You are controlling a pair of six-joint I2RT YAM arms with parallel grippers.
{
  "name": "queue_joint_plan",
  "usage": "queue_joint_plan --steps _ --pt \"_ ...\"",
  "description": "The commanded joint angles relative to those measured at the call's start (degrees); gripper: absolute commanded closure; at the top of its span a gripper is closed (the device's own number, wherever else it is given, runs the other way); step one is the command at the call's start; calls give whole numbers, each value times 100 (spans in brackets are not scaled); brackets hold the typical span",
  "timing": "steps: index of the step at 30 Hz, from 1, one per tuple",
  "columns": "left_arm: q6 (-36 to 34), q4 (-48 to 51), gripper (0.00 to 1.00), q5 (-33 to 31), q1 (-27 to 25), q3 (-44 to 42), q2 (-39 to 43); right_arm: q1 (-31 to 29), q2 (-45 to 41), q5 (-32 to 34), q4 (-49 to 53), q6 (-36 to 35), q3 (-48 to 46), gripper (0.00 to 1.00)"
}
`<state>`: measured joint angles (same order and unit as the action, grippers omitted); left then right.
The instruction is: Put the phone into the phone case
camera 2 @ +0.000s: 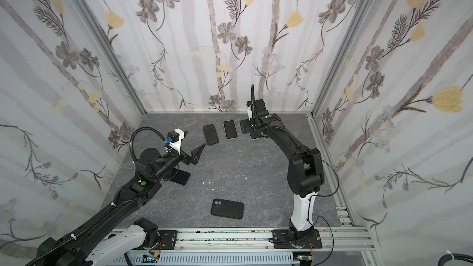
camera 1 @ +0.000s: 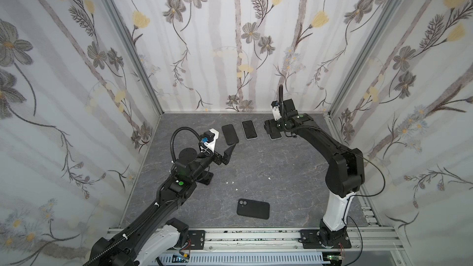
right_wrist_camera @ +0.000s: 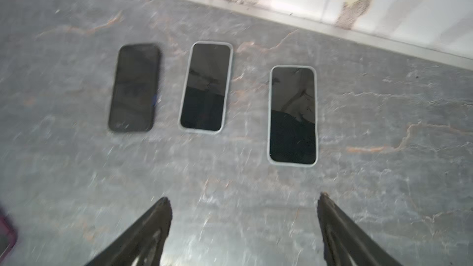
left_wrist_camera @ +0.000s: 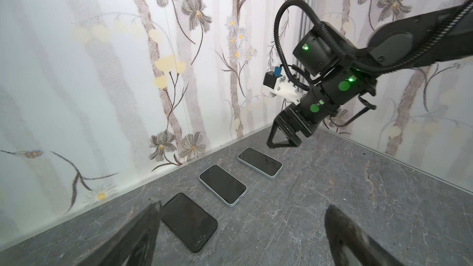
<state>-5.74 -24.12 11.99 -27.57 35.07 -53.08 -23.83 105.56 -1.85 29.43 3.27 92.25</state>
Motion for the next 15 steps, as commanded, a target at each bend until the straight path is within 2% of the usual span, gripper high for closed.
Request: queue_joint_plan --steps 1,7,11,15 --pt "35 203 0 -92 -42 113 147 -450 -832 -438 -341 -733 -1068 16" --pt "-165 751 0 -27 -85 -59 727 -1729 -1782 -593 -248 -2283 -2989 15" --pt "-85 1020 0 -14 -85 -379 1194 -2160 -1789 -681 -297 -2587 -3578 16" --pt "-219 1444 0 29 -90 -616 1648 -2727 -1597 -812 -292 -2613 -3607 16"
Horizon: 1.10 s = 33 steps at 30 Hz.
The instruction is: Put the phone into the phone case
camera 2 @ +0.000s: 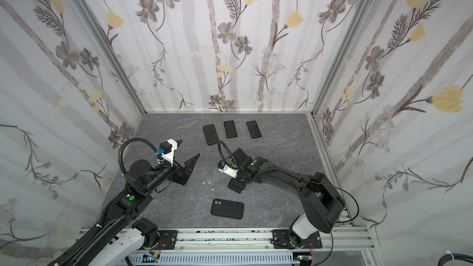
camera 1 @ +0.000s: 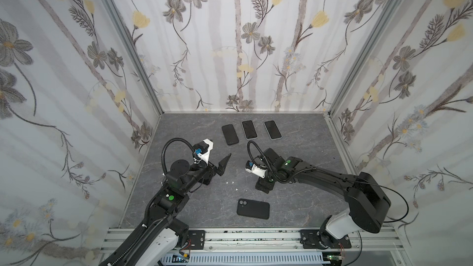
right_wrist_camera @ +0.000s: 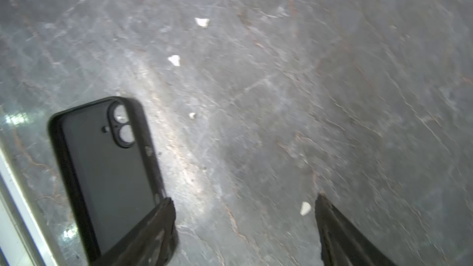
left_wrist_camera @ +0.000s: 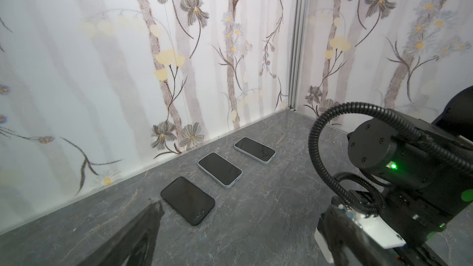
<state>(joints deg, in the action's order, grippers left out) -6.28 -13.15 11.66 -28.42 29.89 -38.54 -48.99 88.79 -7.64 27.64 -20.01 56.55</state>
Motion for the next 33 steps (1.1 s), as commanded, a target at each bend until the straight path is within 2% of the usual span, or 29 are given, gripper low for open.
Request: queue_joint_plan --steps 1,5,9,16,33 --pt "-227 487 0 51 -5 -128 276 -298 107 -251 -162 -259 -68 15" --pt "-478 1130 0 51 -5 -211 541 -490 224 -501 -540 -240 -298 14" --pt "-687 1454 0 254 -5 -438 744 -641 563 -408 -584 -205 -285 14" --pt "-603 938 0 206 -12 -1048 1033 -743 823 56 -534 -74 -296 16" --pt "-533 586 0 -76 -3 -1156 797 -638 846 996 -219 -382 -127 25"
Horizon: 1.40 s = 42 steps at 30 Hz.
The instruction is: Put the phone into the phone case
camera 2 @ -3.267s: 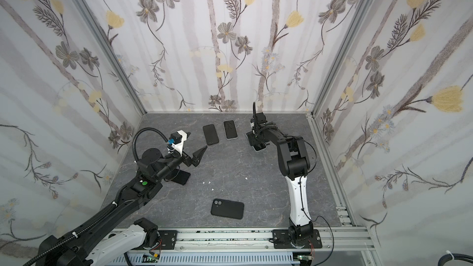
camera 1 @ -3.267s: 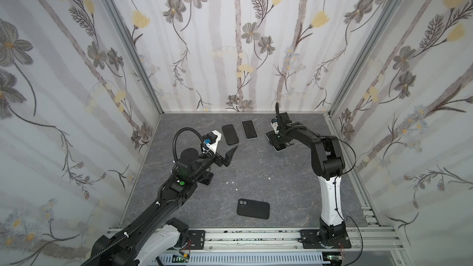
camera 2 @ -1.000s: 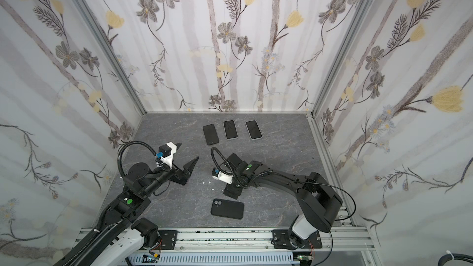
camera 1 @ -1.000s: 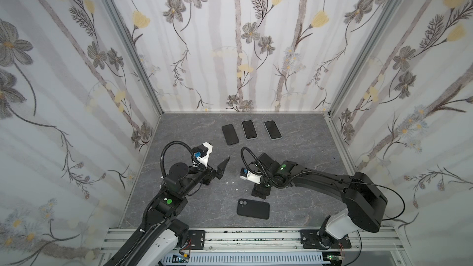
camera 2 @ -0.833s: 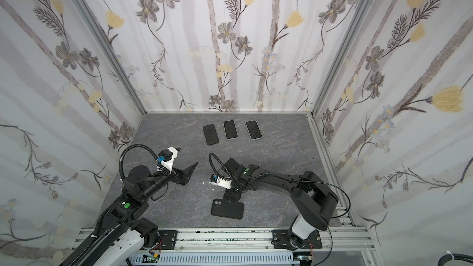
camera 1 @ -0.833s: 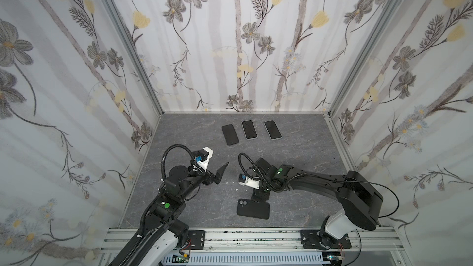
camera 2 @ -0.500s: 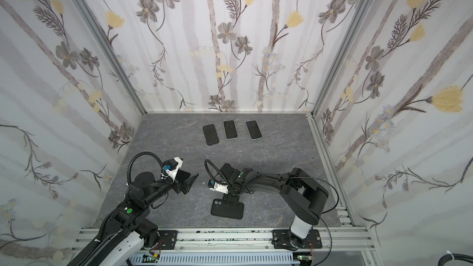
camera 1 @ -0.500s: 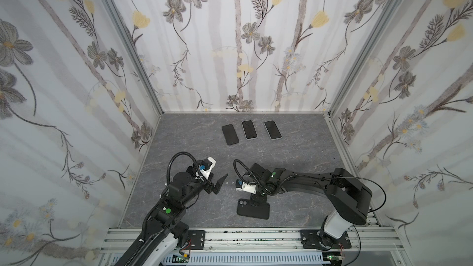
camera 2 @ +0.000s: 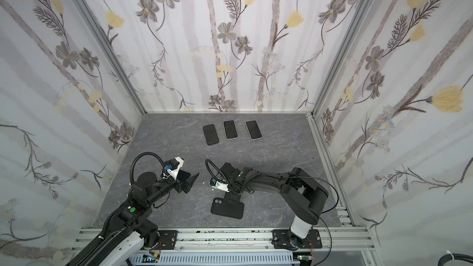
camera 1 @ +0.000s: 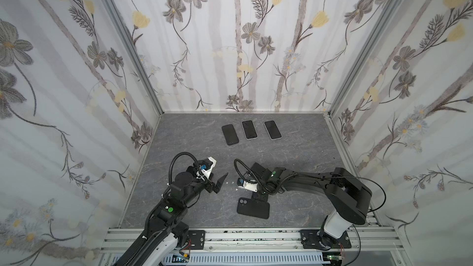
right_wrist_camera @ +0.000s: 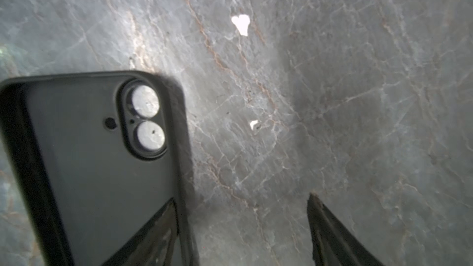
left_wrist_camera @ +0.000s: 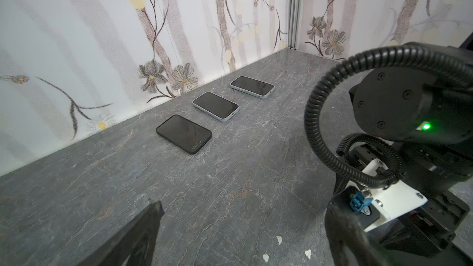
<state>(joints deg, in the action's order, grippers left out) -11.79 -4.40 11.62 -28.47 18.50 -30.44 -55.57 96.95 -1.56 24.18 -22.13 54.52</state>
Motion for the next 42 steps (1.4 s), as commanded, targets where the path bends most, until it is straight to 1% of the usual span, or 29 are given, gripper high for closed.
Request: queue_joint_plan --steps 1,7,9,14,18,23,28,33,39,42 --pt "18 -298 0 -81 -1 -34 -8 27 43 438 126 -206 129 26" --pt "54 -383 0 -217 -1 -65 -6 140 305 1035 78 -464 425 28" --pt "29 -381 0 -246 -1 -59 -6 194 404 1102 101 -560 549 31" --pt "19 -398 0 -322 0 -83 44 356 560 1183 79 -786 810 32" --pt "9 -437 0 -348 6 -101 73 509 674 1329 -138 -1005 974 35" --pt "10 -430 0 -377 8 -109 125 664 899 1559 -503 -1417 1184 35" --pt "-10 -428 0 -439 8 -140 211 813 1248 1593 -727 -1733 1502 36" --pt "-23 -443 0 -476 22 -146 222 814 1486 1536 -832 -1907 1833 36" --pt "-54 -458 0 -522 31 -157 209 814 1582 1491 -953 -2007 2031 35" --pt "-56 -457 0 -615 32 -145 222 817 1437 1367 -945 -1961 2110 34"
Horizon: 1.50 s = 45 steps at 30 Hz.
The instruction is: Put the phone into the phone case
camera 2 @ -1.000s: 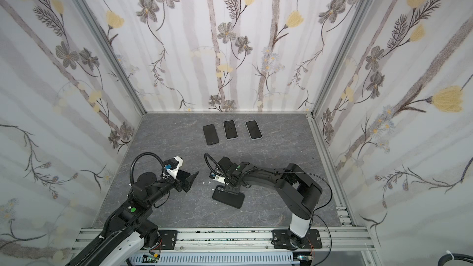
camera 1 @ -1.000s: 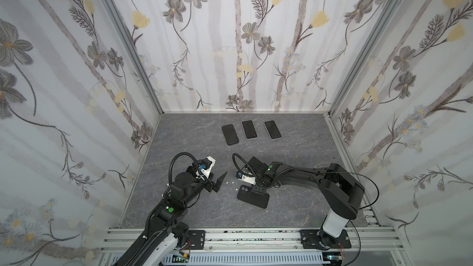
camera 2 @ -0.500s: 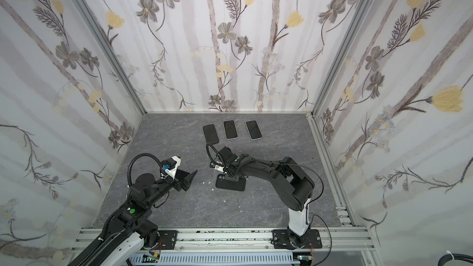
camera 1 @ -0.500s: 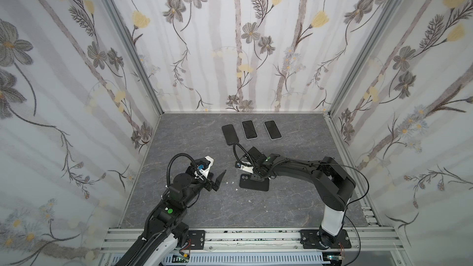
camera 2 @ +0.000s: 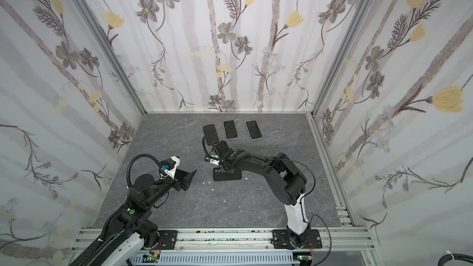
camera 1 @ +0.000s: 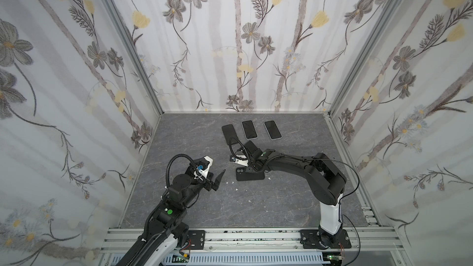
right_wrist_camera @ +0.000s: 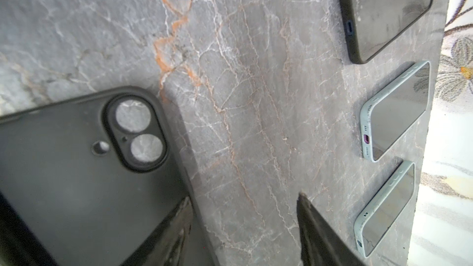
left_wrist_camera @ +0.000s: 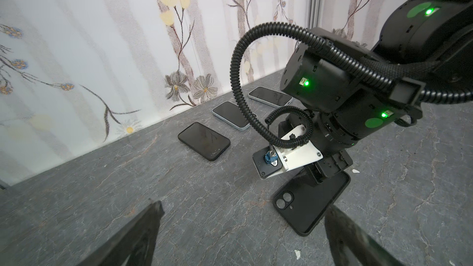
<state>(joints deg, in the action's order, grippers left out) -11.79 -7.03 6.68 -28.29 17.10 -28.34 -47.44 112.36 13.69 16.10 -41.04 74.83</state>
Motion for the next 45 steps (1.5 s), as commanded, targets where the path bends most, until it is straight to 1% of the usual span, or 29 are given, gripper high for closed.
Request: queue_joint_plan --steps 1,2,5,8,12,14,16,19,24,27,29,33,37,42,45 --pt "-54 -185 0 -181 17 10 17 4 -199 -216 -164 -26 89 33" --pt "-44 -180 0 -251 20 34 29 6 -295 -258 -210 21 84 32" --pt "42 -142 0 -737 74 143 48 5 -634 -384 -402 216 46 28" --pt "197 -40 0 -1455 161 315 -32 -10 -941 -443 -674 574 10 24" --pt "351 212 0 -2436 362 688 -409 -121 -1284 -560 -1086 1157 -98 16" --pt "494 368 0 -2731 488 887 -619 -184 -1449 -559 -1427 1475 -247 12" --pt "693 504 0 -2851 653 1106 -866 -276 -1590 -670 -1827 1777 -470 8" --pt "990 687 0 -2777 881 1445 -1333 -490 -1608 -791 -2264 2114 -709 3" --pt "1585 981 0 -2458 1296 2008 -2088 -815 -1286 -1040 -2795 3009 -790 0" --pt "2000 1056 0 -2043 1673 2276 -2495 -1021 -1024 -1268 -3351 3356 -925 0" --pt "2327 1078 0 -1687 1961 2436 -2744 -1149 -757 -1431 -3638 3428 -906 0" --pt "2793 968 0 -1223 2399 2585 -3243 -1367 -108 -1437 -3815 3481 -500 0" --pt "3128 771 0 -775 2770 2453 -3434 -1487 550 -1605 -3857 3566 49 0" --pt "3174 618 0 -683 2839 2245 -3361 -1529 1297 -1919 -3549 3740 845 0" --pt "3127 574 0 -758 2847 2194 -3246 -1540 1645 -2088 -3387 3816 1204 0"
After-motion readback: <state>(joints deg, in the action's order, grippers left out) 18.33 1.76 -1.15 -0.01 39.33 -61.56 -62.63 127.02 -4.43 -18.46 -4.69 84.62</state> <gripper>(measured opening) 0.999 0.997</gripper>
